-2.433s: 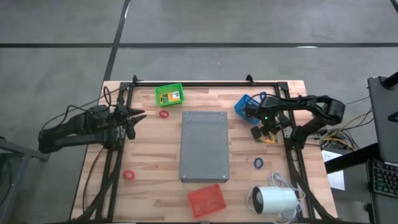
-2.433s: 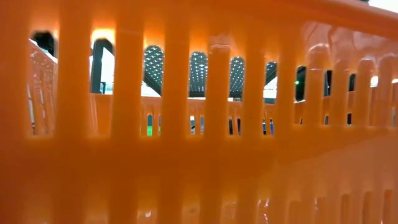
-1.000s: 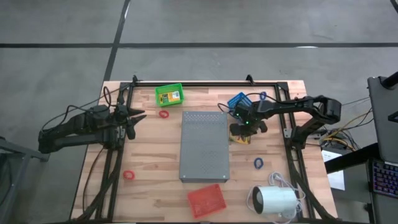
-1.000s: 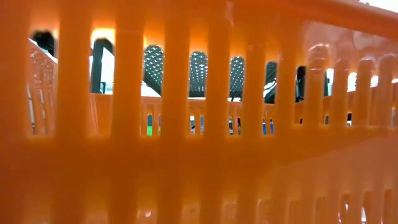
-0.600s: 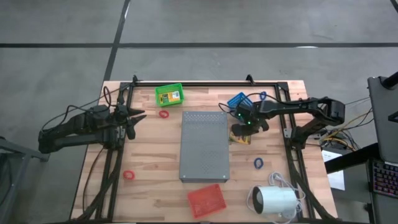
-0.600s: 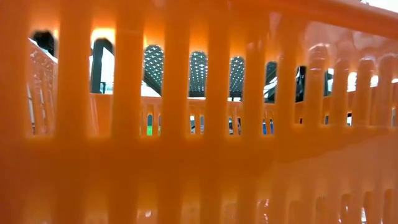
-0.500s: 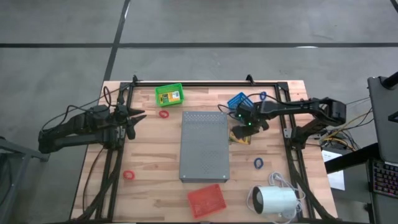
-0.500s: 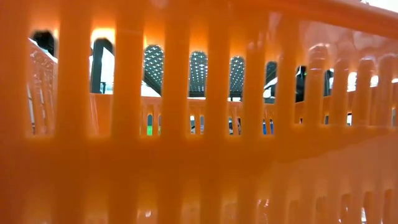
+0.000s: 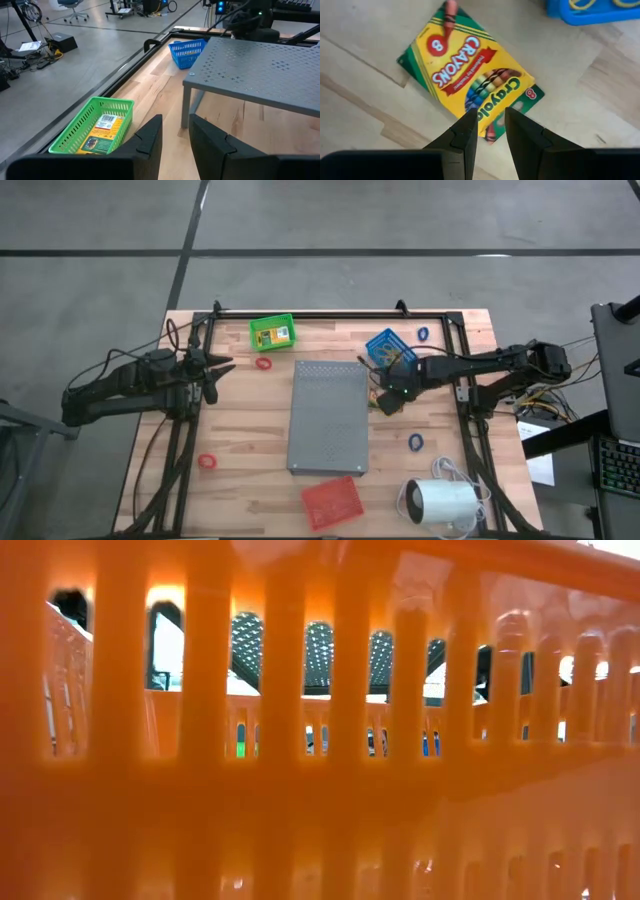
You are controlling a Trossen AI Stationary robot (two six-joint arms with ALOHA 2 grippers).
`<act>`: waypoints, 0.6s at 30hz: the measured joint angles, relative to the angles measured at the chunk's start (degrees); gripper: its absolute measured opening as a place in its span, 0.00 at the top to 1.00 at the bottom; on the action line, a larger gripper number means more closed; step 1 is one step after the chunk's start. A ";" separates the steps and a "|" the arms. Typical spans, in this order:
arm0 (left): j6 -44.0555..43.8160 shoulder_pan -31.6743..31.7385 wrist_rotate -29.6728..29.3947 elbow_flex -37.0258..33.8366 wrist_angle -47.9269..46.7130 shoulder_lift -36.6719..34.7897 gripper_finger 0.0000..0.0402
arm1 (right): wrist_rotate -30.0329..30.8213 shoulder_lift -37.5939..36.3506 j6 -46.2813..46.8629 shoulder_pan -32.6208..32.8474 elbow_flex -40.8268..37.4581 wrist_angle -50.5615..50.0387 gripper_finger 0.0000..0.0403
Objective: Pick & Place Office Desk Supplies
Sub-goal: Put the yellow crayon box into the green basket
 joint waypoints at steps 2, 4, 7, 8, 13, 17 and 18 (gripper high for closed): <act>0.00 0.00 0.00 0.00 -0.02 -0.02 0.76 | 1.85 0.12 0.42 2.12 0.00 0.50 0.76; 0.00 0.00 0.00 0.00 0.00 -0.02 0.76 | 3.25 0.88 1.73 4.26 0.00 0.56 0.76; 0.00 -0.01 0.00 0.00 -0.01 -0.01 0.76 | 4.88 1.65 4.26 6.88 0.05 -1.09 0.75; 0.00 0.00 0.01 0.00 0.00 -0.02 0.76 | 6.09 1.77 6.01 7.46 0.11 -2.52 0.74; -0.02 0.00 0.02 0.00 -0.02 0.00 0.76 | 9.88 1.40 14.16 9.52 0.13 -8.85 0.68; -0.02 -0.01 0.01 0.00 -0.01 -0.02 0.76 | 9.23 1.18 8.97 12.75 0.20 -9.15 0.64; -0.02 -0.01 0.01 0.00 -0.02 -0.02 0.76 | 9.27 1.18 7.72 13.57 0.20 -9.30 0.63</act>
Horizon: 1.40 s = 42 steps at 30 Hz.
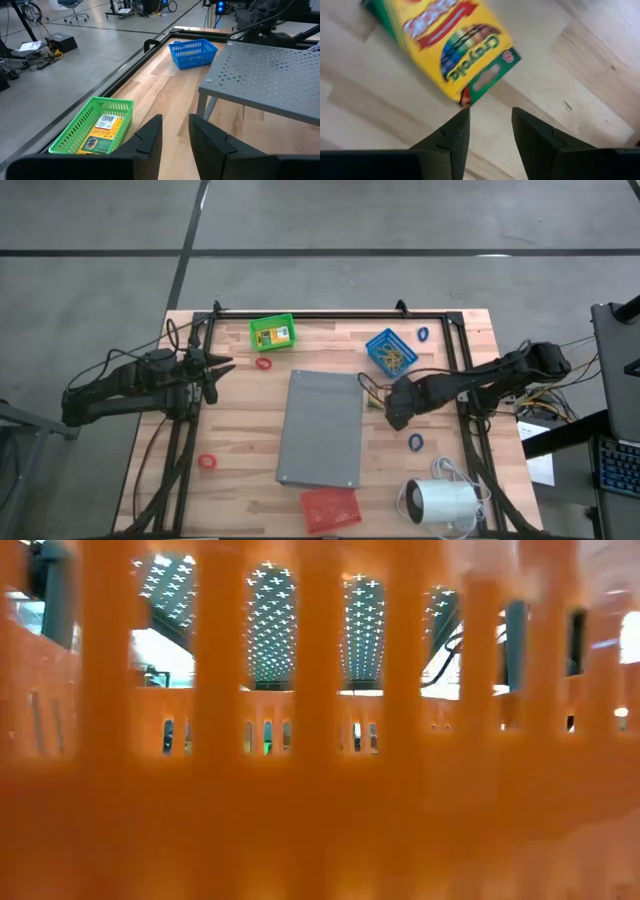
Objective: Pick & Place Office Desk Supplies
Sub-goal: Put the yellow crayon box into the green basket
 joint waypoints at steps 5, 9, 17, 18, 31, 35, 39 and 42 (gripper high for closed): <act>0.00 0.01 -0.01 0.00 0.00 0.00 0.76 | 1.86 0.03 -1.94 3.99 -0.04 -0.20 0.59; 0.00 0.01 0.00 0.00 0.00 0.00 0.76 | 4.64 1.05 -0.87 7.11 -0.13 -1.85 0.57; -0.17 0.01 0.01 0.00 0.02 0.00 0.76 | 17.75 1.12 8.46 12.74 -0.17 -5.65 0.60; -0.17 0.00 0.00 0.00 0.00 0.00 0.76 | 18.61 1.62 6.70 13.59 -0.17 -5.44 0.60; -0.13 0.01 -0.01 0.00 0.00 0.00 0.76 | 24.22 8.35 -9.81 17.70 -0.44 -5.79 0.55; -0.11 -0.01 0.01 0.00 0.00 0.00 0.76 | 24.23 9.59 -10.02 17.70 -1.42 -3.52 0.55; 0.07 0.01 0.00 0.00 0.00 0.00 0.76 | 24.27 10.34 -12.23 17.67 -3.13 1.34 0.55; 0.05 0.01 0.01 0.00 0.02 0.02 0.76 | 24.44 10.26 -13.13 17.65 -4.64 5.06 0.55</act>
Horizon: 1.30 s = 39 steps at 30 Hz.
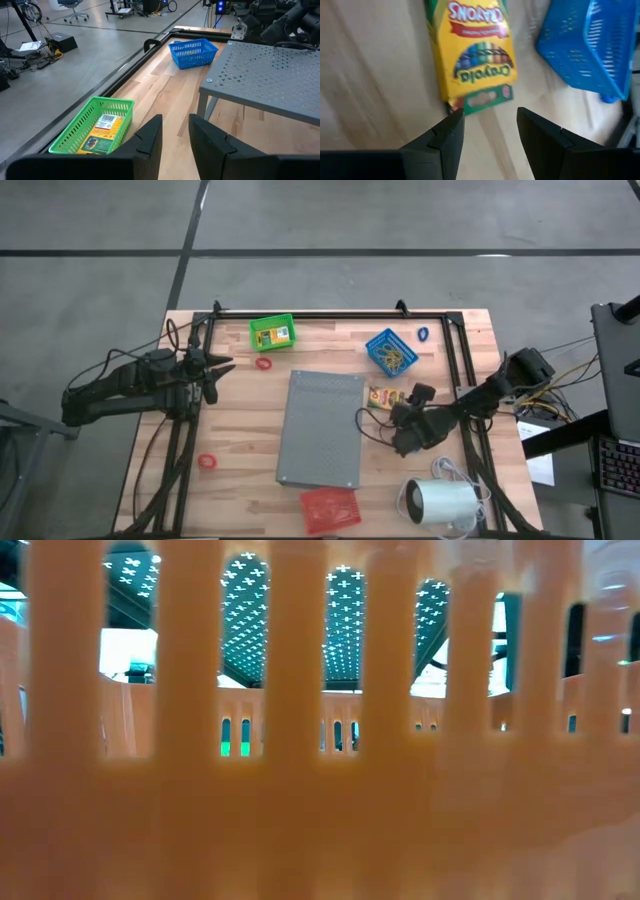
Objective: Pick & Place Office Desk Supplies
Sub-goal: Put the yellow crayon box into the green basket
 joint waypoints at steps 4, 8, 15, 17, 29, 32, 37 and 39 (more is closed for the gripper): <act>0.00 0.00 -0.02 0.00 -0.02 0.00 0.76 | 0.92 -0.08 -0.24 0.00 -1.25 2.52 0.55; 0.00 -0.01 -0.02 0.00 -0.02 -0.01 0.76 | 3.07 -0.10 -0.19 -0.09 -2.37 4.18 0.55; 0.00 -0.02 -0.02 0.00 -0.02 -0.02 0.76 | 4.08 -0.14 -0.54 -0.37 -4.32 7.68 0.54; -0.01 0.00 -0.02 0.00 -0.01 -0.01 0.75 | 2.58 -0.17 -1.53 -0.37 -4.34 7.30 0.54; -0.03 0.00 -0.02 0.00 -0.02 -0.02 0.75 | 0.10 -4.93 -1.57 -0.26 -0.99 3.16 0.54; -0.05 0.00 -0.02 0.00 -0.02 -0.02 0.75 | -0.83 -4.95 -1.62 -0.26 -0.98 3.38 0.54; -0.05 -0.01 -0.01 0.00 -0.02 0.00 0.75 | -2.08 -4.06 -1.75 -0.26 -2.11 6.12 0.54; -0.05 0.00 0.00 0.00 0.00 -0.02 0.75 | -2.13 -3.48 -1.78 -0.26 -2.59 7.10 0.54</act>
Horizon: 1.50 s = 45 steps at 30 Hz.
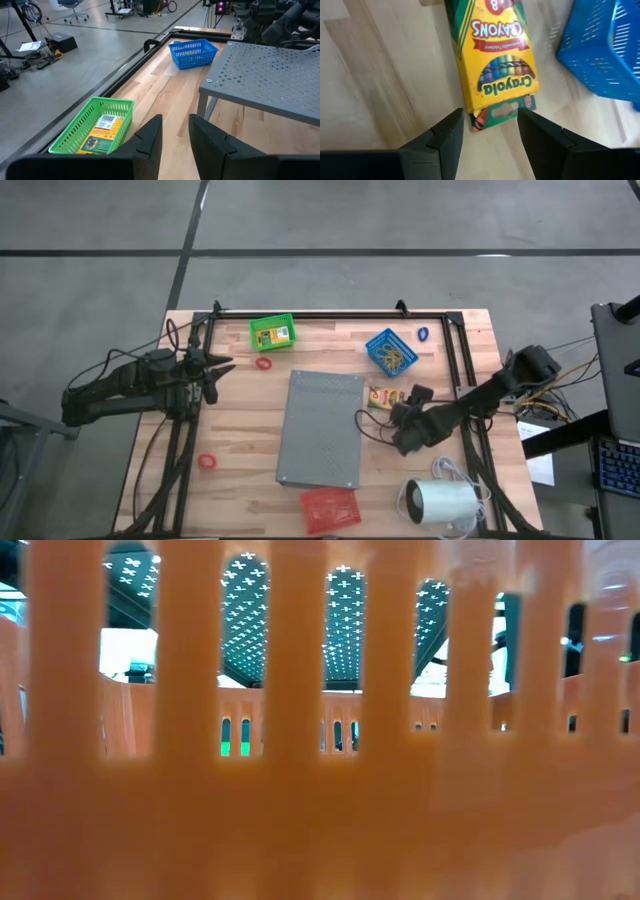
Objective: Pick & Place Office Desk Supplies
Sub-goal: Put the yellow crayon box into the green basket
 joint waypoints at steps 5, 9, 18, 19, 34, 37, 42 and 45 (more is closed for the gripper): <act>-0.02 0.01 -0.01 0.00 -0.02 0.02 0.75 | -0.12 1.91 -1.93 0.00 -0.35 1.49 0.54; -0.02 0.01 -0.01 0.00 -0.02 0.02 0.75 | 0.10 3.46 -2.54 0.00 -0.33 1.87 0.54; -0.19 0.01 -0.01 0.00 0.00 0.00 0.75 | 0.57 5.82 -2.49 0.04 -0.18 1.77 0.54; -0.17 0.01 -0.01 0.02 -0.02 0.02 0.76 | 0.43 5.75 -2.47 0.04 -0.18 1.64 0.54; -0.13 0.01 0.00 0.00 -0.01 0.01 0.76 | -2.08 4.18 0.71 0.00 -0.29 -2.08 0.56; -0.13 -0.01 -0.01 0.00 -0.02 0.00 0.76 | -1.59 4.18 0.20 0.00 -0.35 -1.51 0.56; 0.07 0.00 0.00 0.00 -0.02 0.01 0.76 | -1.30 4.18 -0.38 0.00 -0.40 -0.78 0.56; 0.04 0.01 -0.01 0.00 0.00 0.00 0.76 | -0.95 4.18 -0.54 0.00 -0.46 -0.12 0.56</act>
